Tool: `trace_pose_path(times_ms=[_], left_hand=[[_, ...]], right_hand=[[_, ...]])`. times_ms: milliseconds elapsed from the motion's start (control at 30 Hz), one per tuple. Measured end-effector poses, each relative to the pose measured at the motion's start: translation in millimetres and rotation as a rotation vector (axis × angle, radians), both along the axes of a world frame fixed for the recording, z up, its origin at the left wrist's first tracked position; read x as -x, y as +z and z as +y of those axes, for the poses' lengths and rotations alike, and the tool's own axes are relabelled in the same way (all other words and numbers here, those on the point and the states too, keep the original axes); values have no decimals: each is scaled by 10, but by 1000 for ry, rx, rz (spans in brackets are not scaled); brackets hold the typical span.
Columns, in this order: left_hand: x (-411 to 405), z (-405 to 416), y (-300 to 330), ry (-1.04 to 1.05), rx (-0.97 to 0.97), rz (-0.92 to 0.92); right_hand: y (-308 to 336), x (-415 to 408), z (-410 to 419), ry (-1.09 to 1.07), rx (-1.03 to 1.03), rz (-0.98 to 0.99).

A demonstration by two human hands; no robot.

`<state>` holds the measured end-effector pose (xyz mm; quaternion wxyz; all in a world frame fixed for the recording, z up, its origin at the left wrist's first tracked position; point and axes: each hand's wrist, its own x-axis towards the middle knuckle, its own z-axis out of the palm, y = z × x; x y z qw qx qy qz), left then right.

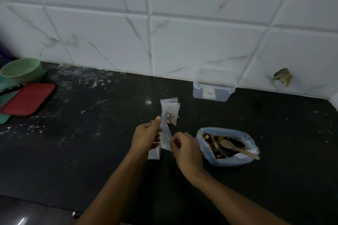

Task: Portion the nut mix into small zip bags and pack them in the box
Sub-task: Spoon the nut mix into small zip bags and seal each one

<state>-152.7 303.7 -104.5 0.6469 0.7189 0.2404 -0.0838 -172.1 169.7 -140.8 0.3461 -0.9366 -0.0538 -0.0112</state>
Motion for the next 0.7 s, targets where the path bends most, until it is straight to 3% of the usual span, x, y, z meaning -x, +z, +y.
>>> trace_pose_path(times_ms=[133, 233, 333, 500, 700], left_hand=[[-69, -238, 171, -75, 159, 86], [-71, -459, 252, -122, 192, 96], [-37, -645, 289, -230, 51, -17], [14, -884, 382, -541, -227, -275], [53, -1152, 413, -694, -262, -343]], right_hand=[[27, 59, -311, -2, 102, -185], [72, 131, -517, -45, 72, -178], [182, 234, -689, -104, -24, -117], [609, 238, -956, -302, -375, 44], [878, 115, -1183, -289, -354, 224]])
